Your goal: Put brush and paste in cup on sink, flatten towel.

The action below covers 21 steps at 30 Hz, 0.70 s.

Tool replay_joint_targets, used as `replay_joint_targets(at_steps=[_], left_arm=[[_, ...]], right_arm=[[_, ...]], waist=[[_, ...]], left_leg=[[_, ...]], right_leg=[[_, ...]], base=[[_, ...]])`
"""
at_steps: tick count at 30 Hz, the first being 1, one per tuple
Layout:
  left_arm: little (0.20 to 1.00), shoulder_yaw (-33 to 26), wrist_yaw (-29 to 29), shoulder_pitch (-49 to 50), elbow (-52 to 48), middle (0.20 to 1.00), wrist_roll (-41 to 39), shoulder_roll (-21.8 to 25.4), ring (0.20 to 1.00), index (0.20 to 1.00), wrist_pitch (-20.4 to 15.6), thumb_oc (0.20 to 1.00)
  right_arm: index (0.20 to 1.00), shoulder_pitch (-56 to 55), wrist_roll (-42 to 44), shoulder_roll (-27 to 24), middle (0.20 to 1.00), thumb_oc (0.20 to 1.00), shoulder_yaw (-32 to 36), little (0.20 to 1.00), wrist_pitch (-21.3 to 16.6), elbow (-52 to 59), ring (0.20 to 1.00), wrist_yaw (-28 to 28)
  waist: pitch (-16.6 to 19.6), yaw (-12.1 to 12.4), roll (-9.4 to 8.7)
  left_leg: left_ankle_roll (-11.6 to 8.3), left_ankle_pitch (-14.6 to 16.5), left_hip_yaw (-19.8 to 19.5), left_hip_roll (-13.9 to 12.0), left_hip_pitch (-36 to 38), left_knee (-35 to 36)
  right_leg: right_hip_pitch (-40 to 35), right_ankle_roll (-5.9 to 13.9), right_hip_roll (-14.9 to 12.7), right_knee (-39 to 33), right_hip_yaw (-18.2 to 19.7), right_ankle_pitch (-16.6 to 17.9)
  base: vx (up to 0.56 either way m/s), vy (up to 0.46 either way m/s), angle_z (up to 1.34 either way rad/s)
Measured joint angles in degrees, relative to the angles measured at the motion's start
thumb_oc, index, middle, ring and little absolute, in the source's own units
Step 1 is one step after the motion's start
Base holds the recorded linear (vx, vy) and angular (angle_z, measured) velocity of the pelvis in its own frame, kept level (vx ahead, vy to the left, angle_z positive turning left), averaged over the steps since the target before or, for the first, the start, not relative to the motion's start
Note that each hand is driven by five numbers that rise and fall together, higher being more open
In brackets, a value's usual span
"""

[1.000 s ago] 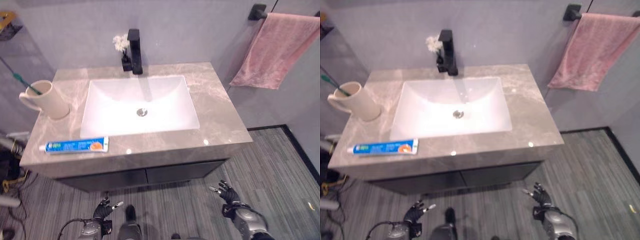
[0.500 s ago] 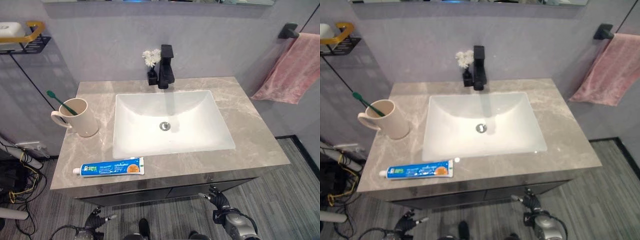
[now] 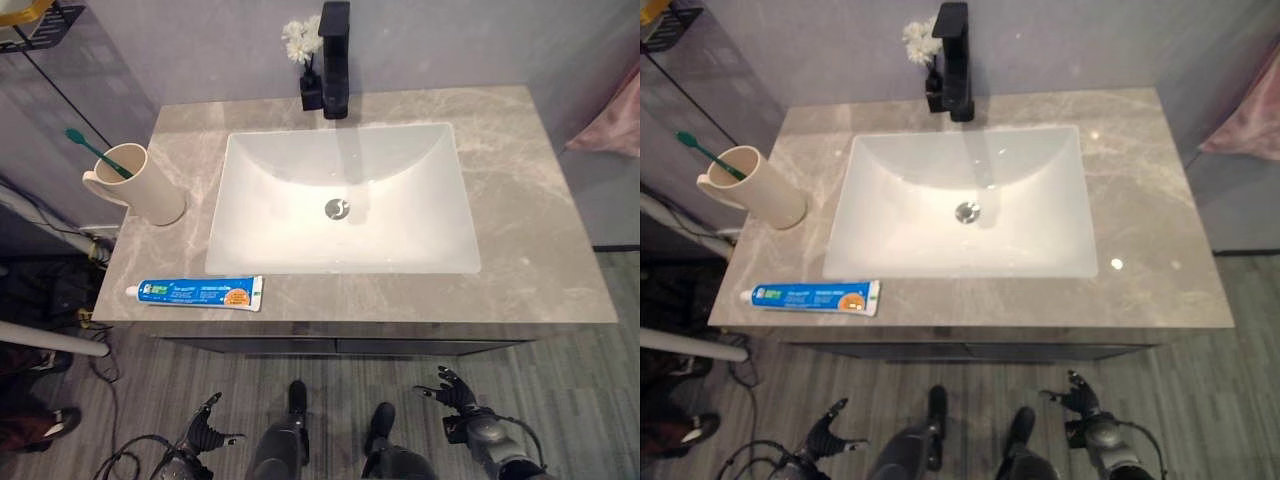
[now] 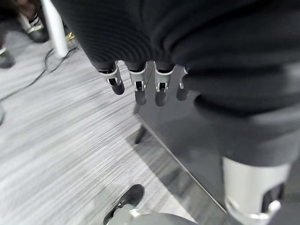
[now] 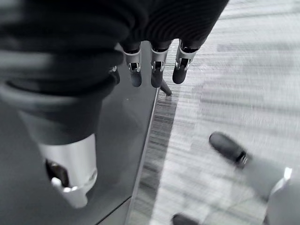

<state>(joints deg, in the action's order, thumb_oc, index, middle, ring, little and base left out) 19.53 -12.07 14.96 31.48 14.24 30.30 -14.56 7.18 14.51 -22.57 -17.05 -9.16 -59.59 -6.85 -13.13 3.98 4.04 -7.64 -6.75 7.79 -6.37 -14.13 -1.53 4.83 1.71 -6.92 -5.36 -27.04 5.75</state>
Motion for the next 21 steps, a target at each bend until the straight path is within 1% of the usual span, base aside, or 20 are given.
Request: replay_joint_targets(at_steps=[1, 2, 3, 4, 5, 6, 7, 9, 10, 11, 12, 13, 15, 16, 18, 19, 20, 21], left_arm=[[1.000, -0.3, -0.2, 1.2, -3.9, 1.000, 0.6, 2.4, 1.000, 1.000, -1.3, 1.000], [1.000, -0.4, -0.2, 1.4, -6.9, 1.000, 1.3, 4.8, 1.000, 1.000, -2.6, 1.000], [1.000, -0.1, -0.3, 3.3, -13.1, 1.000, 2.9, 10.5, 1.000, 1.000, -3.6, 1.000], [1.000, -0.4, -0.3, 2.9, -14.1, 1.000, 3.2, 12.5, 1.000, 1.000, -4.9, 1.000], [1.000, 0.1, -0.3, 2.3, -16.6, 1.000, 4.5, 15.6, 1.000, 1.000, -5.0, 1.000], [1.000, -0.2, -0.4, 1.2, -17.6, 1.000, 4.5, 17.2, 1.000, 1.000, -5.2, 1.000], [1.000, -0.8, -0.6, 1.0, -22.7, 1.000, 5.0, 22.6, 1.000, 1.000, -5.7, 1.000], [1.000, -2.6, -0.8, 1.2, -26.9, 1.000, 5.0, 27.7, 1.000, 1.000, -6.9, 1.000], [1.000, -4.1, -0.8, 2.1, -28.3, 1.000, 4.9, 28.4, 1.000, 1.000, -7.1, 1.000], [1.000, -7.6, -1.7, 4.1, -30.4, 1.000, 4.9, 30.0, 1.000, 1.000, -7.9, 1.000], [1.000, -8.8, -2.2, 4.7, -30.9, 1.000, 4.8, 30.5, 1.000, 1.000, -8.2, 1.000], [1.000, -11.7, -3.2, 5.5, -31.3, 1.000, 4.6, 30.6, 1.000, 1.000, -8.9, 1.000], [1.000, -13.3, -4.1, 5.4, -31.6, 1.000, 4.3, 30.9, 1.000, 1.000, -9.0, 1.000], [1.000, -16.7, -4.7, 7.3, -34.4, 1.000, 4.1, 30.9, 1.000, 1.000, -9.1, 1.000], [1.000, -19.4, -5.3, 8.0, -37.2, 1.000, 2.8, 31.1, 1.000, 1.000, -9.8, 1.000], [1.000, -21.2, -5.3, 8.5, -39.2, 1.000, 2.0, 31.9, 1.000, 1.000, -10.0, 1.000], [1.000, -23.5, -5.3, 9.7, -41.0, 1.000, 1.8, 32.6, 1.000, 1.000, -10.2, 1.000], [1.000, -29.1, -5.6, 11.4, -43.7, 1.000, 0.2, 34.5, 1.000, 1.000, -11.5, 1.000]], right_arm=[[1.000, -0.3, 0.1, -0.2, 1.000, 1.000, 1.0, 1.000, 0.0, -0.5, 1.000, -0.9], [1.000, -0.2, 0.1, -0.5, 1.000, 1.000, 1.9, 1.000, 0.0, -1.2, 1.000, -1.4], [1.000, -0.4, 0.1, -0.7, 1.000, 1.000, 2.4, 1.000, 0.0, -2.4, 1.000, -1.9], [1.000, -0.5, 0.2, -1.1, 1.000, 1.000, 2.7, 1.000, -0.2, -2.4, 1.000, -1.9], [1.000, -1.5, 0.4, -1.6, 1.000, 1.000, 4.0, 1.000, -0.6, -1.8, 1.000, -1.9], [1.000, -1.6, 0.4, -1.8, 1.000, 1.000, 4.5, 1.000, -0.7, -1.8, 1.000, -2.0], [1.000, -1.8, 0.3, -1.0, 1.000, 1.000, 4.3, 1.000, -1.0, -1.7, 1.000, -1.6], [1.000, -2.6, 0.4, 0.8, 1.000, 1.000, 4.2, 1.000, -1.0, -2.0, 1.000, -1.7], [1.000, -2.9, 0.4, 1.3, 1.000, 1.000, 4.2, 1.000, -1.0, -1.8, 1.000, -1.7], [1.000, -3.1, 0.3, 2.4, 1.000, 1.000, 3.8, 1.000, -1.1, -1.4, 1.000, -1.7], [1.000, -3.1, 0.3, 2.8, 1.000, 1.000, 3.5, 1.000, -1.1, -1.1, 1.000, -1.7], [1.000, -3.3, 0.2, 3.1, 1.000, 1.000, 2.7, 1.000, -1.1, 0.4, 1.000, -1.7], [1.000, -3.3, -0.2, 3.2, 1.000, 1.000, 1.5, 1.000, -1.2, 1.3, 1.000, -1.6], [1.000, -3.6, -1.4, 3.2, 1.000, 1.000, 0.5, 1.000, -1.2, 3.2, 1.000, -1.6], [1.000, -3.8, -2.4, 3.1, 1.000, 1.000, -0.9, 1.000, -1.1, 3.9, 1.000, -1.4], [1.000, -4.2, -3.1, 3.2, 1.000, 1.000, -1.1, 1.000, -1.1, 4.3, 1.000, -1.1], [1.000, -4.4, -3.7, 3.2, 1.000, 1.000, -1.1, 1.000, -1.0, 4.6, 1.000, -0.8], [1.000, -5.6, -4.7, 3.0, 1.000, 1.000, -1.2, 1.000, -0.9, 5.2, 1.000, -0.1]], waist=[[-0.2, -0.2, -0.54], [-0.1, 0.1, -0.07], [-0.1, 0.2, 0.17], [0.6, 0.1, 1.87], [1.2, -0.3, 4.02], [0.9, -0.7, 3.88], [0.4, 0.0, 2.82], [0.8, 0.1, 1.95], [0.9, 0.2, 1.65], [1.2, 0.6, 1.16], [1.3, 0.7, 0.98], [1.4, 0.8, 0.95], [1.5, 1.0, 0.76], [1.7, 1.3, 0.25], [2.1, 1.5, -0.09], [2.5, 1.5, -0.48], [2.7, 1.6, -0.79], [3.6, 1.5, -1.42]], left_leg=[[-0.05, 0.0, 1.4, -0.9, 0.5, 0.0], [-0.17, -0.1, 1.3, -1.7, 1.6, 0.6], [-0.52, -0.3, 0.5, -3.6, 4.4, 3.2], [-0.50, -0.3, 0.7, -4.2, 6.0, 4.2], [-0.11, 0.9, 0.8, -4.0, 8.0, 6.6], [0.21, 0.7, 0.4, -3.3, 8.0, 7.1], [1.33, 0.7, 0.3, -1.3, 8.2, 6.9], [2.39, 1.0, -0.1, 1.2, 8.4, 6.9], [2.69, 1.2, 0.0, 1.7, 8.5, 6.9], [3.18, 1.5, 0.8, 2.7, 9.0, 6.9], [3.26, 1.6, 0.9, 3.0, 9.1, 6.9], [3.33, 1.6, 1.0, 3.2, 9.2, 6.9], [3.33, 1.6, 1.1, 3.2, 9.2, 6.9], [3.30, 1.7, 2.0, 3.0, 9.5, 6.9], [3.05, 1.9, 2.6, 2.7, 10.4, 6.9], [2.98, 1.9, 2.8, 2.5, 10.5, 6.9], [2.95, 2.0, 3.1, 2.3, 10.6, 6.9], [2.82, 2.1, 3.8, 2.0, 10.9, 7.0]], right_leg=[[-0.1, -0.07, -0.7, 0.4, -0.6, -0.2], [-0.4, 0.42, -1.1, 0.4, -0.6, 0.0], [-0.7, 1.48, -0.9, 0.7, -1.0, -0.4], [-1.0, 2.46, -1.2, 1.1, -1.9, -0.4], [-1.2, 3.66, -1.2, 2.0, -3.2, -0.7], [-1.0, 4.35, -2.1, 2.7, -3.4, -0.8], [-0.7, 5.57, -4.2, 3.2, -2.7, -0.3], [-1.0, 6.29, -6.3, 3.2, -1.5, 0.6], [-1.0, 6.52, -6.9, 3.3, -1.4, 0.7], [-1.0, 6.98, -7.8, 3.1, 0.0, 1.3], [-1.0, 7.22, -8.1, 3.1, 0.1, 1.5], [-1.1, 7.48, -8.3, 3.0, 0.1, 1.7], [-1.2, 7.77, -8.1, 2.5, 0.3, 1.9], [-1.0, 7.75, -7.7, 2.2, 1.3, 2.1], [-1.4, 7.70, -7.3, 2.0, 2.0, 2.1], [-1.4, 7.71, -7.1, 1.7, 2.3, 2.1], [-1.4, 7.70, -7.0, 1.6, 2.5, 2.1], [-1.4, 7.67, -6.8, 1.4, 3.1, 2.2]], base=[[0.01, 0.122, 0.72], [0.05, 0.169, 0.42], [0.01, 0.090, 0.30], [0.05, 0.232, 0.44], [0.04, 0.198, 0.53], [0.06, 0.241, 0.44], [0.05, 0.144, 0.26], [0.05, 0.110, 0.18], [0.05, 0.103, 0.01], [0.02, 0.069, -0.13], [0.04, 0.095, -0.13], [0.03, 0.076, -0.03], [0.04, 0.068, -0.09], [0.04, 0.020, -0.28], [0.03, 0.010, -0.26], [0.01, 0.000, -0.13], [0.06, -0.007, -0.22], [0.06, -0.007, -0.17]])
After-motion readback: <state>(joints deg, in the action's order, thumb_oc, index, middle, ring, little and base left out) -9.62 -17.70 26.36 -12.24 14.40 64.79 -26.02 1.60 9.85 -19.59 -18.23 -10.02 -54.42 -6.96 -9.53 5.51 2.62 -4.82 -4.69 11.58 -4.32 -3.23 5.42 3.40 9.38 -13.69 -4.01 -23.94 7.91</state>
